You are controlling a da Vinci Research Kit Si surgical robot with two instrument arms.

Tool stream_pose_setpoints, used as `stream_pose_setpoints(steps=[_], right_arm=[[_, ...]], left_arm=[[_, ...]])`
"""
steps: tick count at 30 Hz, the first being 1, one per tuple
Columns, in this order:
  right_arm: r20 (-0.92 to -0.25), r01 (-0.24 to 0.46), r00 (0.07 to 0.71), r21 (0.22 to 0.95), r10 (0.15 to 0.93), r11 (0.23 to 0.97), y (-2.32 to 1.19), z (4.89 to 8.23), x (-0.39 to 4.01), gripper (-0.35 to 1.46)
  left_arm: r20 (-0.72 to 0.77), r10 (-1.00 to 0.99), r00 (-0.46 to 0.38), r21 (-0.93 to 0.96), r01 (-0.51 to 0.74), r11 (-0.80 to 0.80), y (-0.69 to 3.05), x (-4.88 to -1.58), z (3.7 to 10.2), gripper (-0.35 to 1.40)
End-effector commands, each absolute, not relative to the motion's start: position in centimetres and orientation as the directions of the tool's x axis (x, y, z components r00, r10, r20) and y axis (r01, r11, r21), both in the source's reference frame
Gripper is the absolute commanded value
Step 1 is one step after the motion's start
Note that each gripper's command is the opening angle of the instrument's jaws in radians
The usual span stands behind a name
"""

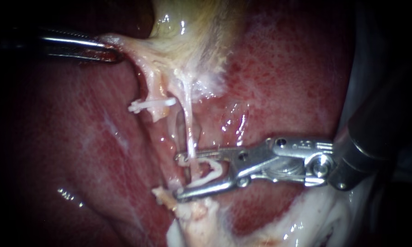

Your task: Clipping first clip right tube

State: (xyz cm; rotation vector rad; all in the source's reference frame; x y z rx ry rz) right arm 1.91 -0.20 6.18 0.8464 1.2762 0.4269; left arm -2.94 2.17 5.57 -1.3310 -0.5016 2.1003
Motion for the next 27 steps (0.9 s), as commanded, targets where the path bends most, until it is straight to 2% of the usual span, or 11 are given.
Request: stream_pose_setpoints(steps=[1, 14, 21, 27], right_arm=[[-0.656, 0.168, 0.269, 0.753, 0.705, 0.636, -0.20, 6.18, 1.90, 0.42], [-0.615, 0.152, 0.279, 0.786, 0.737, 0.599, -0.17, 6.23, 1.89, 0.19], [-0.577, 0.188, 0.310, 0.816, 0.755, 0.547, -0.17, 6.23, 1.88, -0.35], [-0.531, 0.176, 0.326, 0.847, 0.782, 0.502, -0.17, 6.22, 1.88, -0.35]], left_arm=[[-0.680, 0.660, -0.321, -0.597, -0.281, -0.751, 2.17, -2.94, 5.57, -0.35], [-0.680, 0.659, -0.321, -0.596, -0.282, -0.752, 2.17, -2.95, 5.58, -0.35], [-0.680, 0.659, -0.321, -0.596, -0.282, -0.752, 2.16, -2.96, 5.58, -0.35], [-0.680, 0.659, -0.321, -0.596, -0.282, -0.752, 2.17, -2.96, 5.58, -0.35]])
